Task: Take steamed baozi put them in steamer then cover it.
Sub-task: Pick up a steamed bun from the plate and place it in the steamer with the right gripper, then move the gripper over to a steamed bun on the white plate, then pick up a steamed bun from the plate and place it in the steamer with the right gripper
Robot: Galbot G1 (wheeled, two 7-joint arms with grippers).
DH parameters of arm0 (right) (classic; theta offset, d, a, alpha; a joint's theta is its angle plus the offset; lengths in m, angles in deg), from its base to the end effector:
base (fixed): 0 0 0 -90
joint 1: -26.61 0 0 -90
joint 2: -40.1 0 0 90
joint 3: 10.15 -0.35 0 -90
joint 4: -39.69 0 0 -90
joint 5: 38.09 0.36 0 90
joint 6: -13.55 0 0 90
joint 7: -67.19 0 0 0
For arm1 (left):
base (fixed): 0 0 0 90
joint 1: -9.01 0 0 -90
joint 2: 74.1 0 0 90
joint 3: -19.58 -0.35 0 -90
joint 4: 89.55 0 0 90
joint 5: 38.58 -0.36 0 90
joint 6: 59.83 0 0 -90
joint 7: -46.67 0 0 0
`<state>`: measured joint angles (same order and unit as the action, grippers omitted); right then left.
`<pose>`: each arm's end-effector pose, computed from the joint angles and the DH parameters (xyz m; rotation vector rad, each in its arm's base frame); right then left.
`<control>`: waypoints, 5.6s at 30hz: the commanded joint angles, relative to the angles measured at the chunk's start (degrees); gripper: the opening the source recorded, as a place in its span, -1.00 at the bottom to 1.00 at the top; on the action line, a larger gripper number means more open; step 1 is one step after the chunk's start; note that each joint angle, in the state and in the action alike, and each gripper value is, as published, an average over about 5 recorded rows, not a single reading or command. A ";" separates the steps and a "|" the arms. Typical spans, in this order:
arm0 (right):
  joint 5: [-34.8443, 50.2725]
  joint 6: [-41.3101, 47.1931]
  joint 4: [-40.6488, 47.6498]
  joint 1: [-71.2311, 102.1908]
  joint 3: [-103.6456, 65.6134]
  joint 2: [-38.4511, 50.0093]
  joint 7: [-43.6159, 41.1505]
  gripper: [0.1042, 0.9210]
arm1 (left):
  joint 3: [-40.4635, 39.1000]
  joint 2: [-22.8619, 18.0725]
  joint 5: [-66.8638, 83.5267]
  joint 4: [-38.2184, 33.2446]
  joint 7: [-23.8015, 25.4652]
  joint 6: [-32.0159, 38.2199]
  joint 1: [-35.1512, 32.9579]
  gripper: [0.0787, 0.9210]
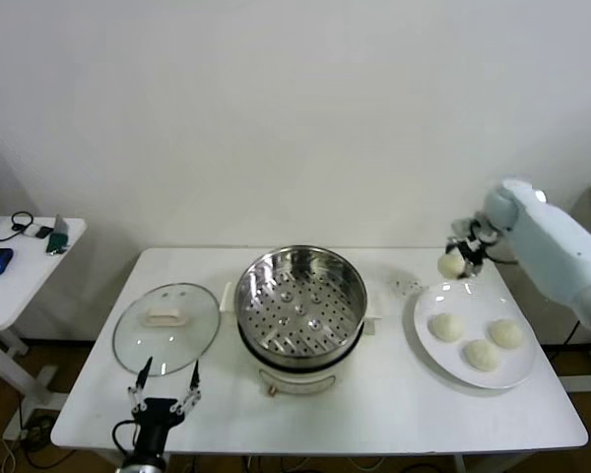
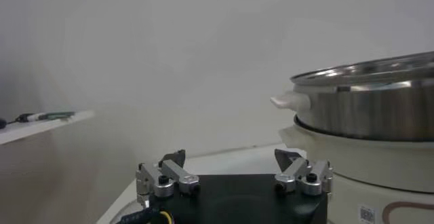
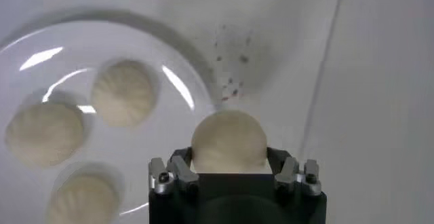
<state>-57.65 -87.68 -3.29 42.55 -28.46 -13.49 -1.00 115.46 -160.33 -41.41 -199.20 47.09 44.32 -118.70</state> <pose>0.6288 -0.1766 -0.0994 1.2453 -1.2668 1.6750 0.1285 0.0497 -0.3852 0.0368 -3.0644 -0.2466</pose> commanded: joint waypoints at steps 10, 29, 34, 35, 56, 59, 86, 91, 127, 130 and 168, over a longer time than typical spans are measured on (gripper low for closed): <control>13.28 -6.80 -27.01 -29.04 28.96 -8.38 -1.82 0.51 | -0.78 -0.52 0.96 -2.64 -0.84 -0.79 -1.89 0.77; -2.95 -15.50 -29.77 -16.19 28.44 -24.00 -1.54 0.51 | -0.46 0.09 1.18 -3.44 -1.24 -1.33 -3.18 0.77; -4.61 -16.18 -29.36 -13.36 29.95 -24.71 -1.44 0.51 | -0.32 0.61 1.18 -3.43 -0.97 -1.81 -3.33 0.77; -4.93 -16.25 -29.17 -12.88 29.96 -24.80 -1.43 0.51 | -0.29 0.77 1.16 -3.41 -0.91 -1.94 -3.29 0.77; -11.07 -18.18 -22.72 -9.26 27.08 -25.49 0.53 0.55 | -0.50 1.09 1.19 -2.46 -1.02 -1.96 -3.27 0.77; -11.51 -18.28 -21.92 -9.10 26.46 -25.65 0.68 0.56 | -0.58 1.09 1.11 -2.36 -1.02 -1.94 -3.27 0.77; 29.65 -4.80 -23.68 -29.80 37.39 -13.57 -5.45 0.76 | -1.02 1.07 0.16 -2.97 -1.16 -1.96 -4.10 0.77; 43.75 2.04 -23.69 -34.48 43.76 -6.10 -7.12 0.76 | -1.41 1.21 0.09 -3.10 -1.16 -1.84 -4.49 0.77; 28.50 19.89 -12.57 5.80 22.47 14.65 9.35 0.76 | -0.90 1.20 0.24 -3.26 -1.48 -2.68 -4.22 0.77; 28.20 19.72 -11.43 6.54 21.74 13.41 9.42 0.76 | -0.86 1.16 0.26 -3.00 -1.51 -2.62 -4.18 0.77; 27.13 17.99 -4.17 8.16 16.60 6.91 6.98 0.44 | -0.91 0.84 0.11 -2.44 -1.73 -2.43 -4.46 0.77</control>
<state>-31.24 -69.74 -7.98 51.05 -11.56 -6.39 6.35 114.58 -159.45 -41.21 -201.49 45.37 41.89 -123.07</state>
